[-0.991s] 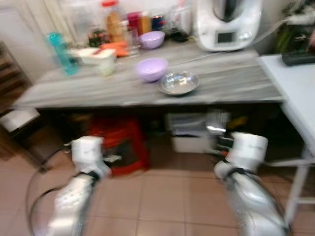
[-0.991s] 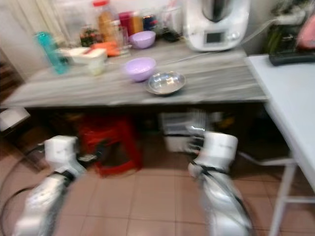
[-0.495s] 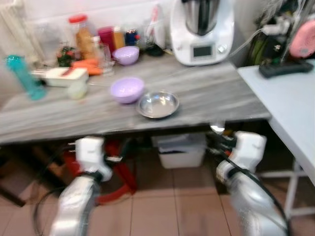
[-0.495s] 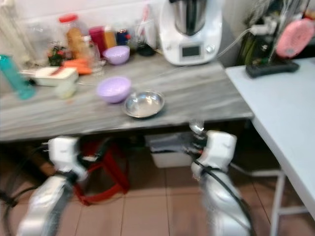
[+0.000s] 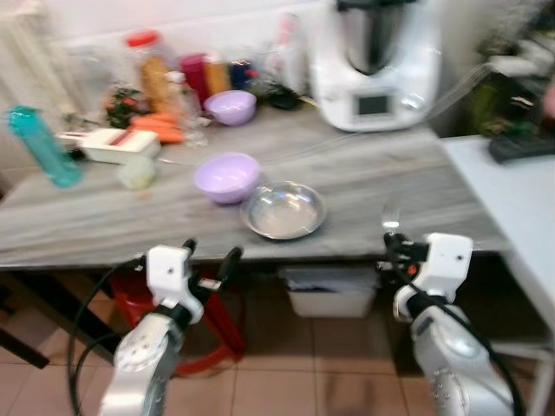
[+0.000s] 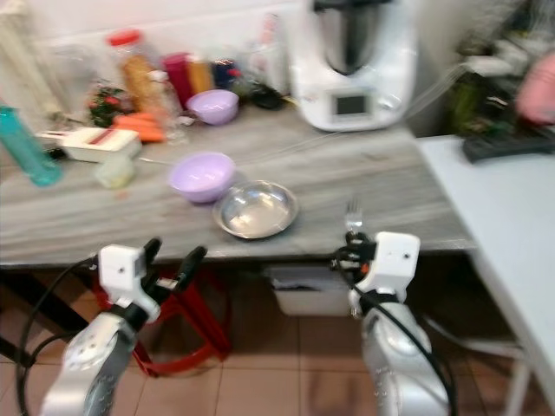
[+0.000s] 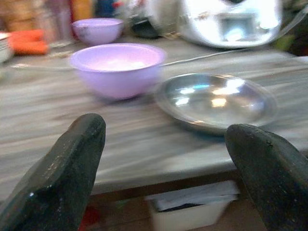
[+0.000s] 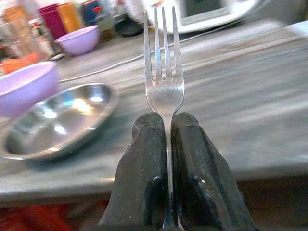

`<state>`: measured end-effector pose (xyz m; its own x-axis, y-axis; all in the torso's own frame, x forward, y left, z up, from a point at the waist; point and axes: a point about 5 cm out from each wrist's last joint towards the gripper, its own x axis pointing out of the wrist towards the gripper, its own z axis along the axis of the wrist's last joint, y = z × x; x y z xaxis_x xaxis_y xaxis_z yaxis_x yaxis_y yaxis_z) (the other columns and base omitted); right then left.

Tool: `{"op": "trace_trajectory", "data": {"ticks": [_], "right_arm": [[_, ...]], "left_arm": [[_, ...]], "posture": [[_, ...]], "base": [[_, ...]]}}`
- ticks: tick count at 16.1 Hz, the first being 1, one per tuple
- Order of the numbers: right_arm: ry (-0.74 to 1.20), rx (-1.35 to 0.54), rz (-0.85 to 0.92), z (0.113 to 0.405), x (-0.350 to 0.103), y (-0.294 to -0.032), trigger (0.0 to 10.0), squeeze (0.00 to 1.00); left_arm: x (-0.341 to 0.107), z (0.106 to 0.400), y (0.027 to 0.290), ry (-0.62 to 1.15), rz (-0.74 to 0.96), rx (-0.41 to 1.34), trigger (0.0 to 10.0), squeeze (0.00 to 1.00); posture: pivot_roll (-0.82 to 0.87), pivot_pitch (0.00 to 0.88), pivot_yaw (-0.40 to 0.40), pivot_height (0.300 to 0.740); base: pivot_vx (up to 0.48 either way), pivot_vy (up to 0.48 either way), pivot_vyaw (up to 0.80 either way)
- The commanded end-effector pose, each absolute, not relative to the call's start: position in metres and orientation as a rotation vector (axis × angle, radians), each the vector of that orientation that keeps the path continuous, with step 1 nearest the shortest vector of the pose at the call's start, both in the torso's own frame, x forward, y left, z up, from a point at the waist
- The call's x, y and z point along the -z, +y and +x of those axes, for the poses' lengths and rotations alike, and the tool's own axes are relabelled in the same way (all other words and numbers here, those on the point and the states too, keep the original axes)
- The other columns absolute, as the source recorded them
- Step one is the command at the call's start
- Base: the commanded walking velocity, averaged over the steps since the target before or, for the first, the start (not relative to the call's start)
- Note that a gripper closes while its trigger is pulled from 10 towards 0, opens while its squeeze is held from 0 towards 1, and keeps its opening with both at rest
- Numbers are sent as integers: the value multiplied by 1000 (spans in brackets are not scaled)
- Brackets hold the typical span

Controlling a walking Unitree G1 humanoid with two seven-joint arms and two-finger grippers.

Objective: Setting the table

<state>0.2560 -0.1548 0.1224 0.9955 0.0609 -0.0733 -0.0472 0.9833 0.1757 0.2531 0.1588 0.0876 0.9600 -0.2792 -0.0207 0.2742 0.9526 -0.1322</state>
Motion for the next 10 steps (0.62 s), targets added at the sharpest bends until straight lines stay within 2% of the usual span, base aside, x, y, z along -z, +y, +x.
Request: {"op": "trace_trajectory", "data": {"ticks": [1,5,10], "right_arm": [[63,-66,176,257,-126,-151,10000,0],[62,-60,178,258,-127,-152,10000,0],[69,-39,166,261,-126,-159,10000,0]], "left_arm": [[-90,254,161,39,-130,288,10000,0],[-90,254,160,43,-131,300,10000,0],[-88,242,169,57,-103,312,10000,0]], "posture": [[-60,0,124,740],[-61,0,125,740],[-54,0,118,740]], "base": [[334,0,0],[322,0,0],[0,0,0]]}}
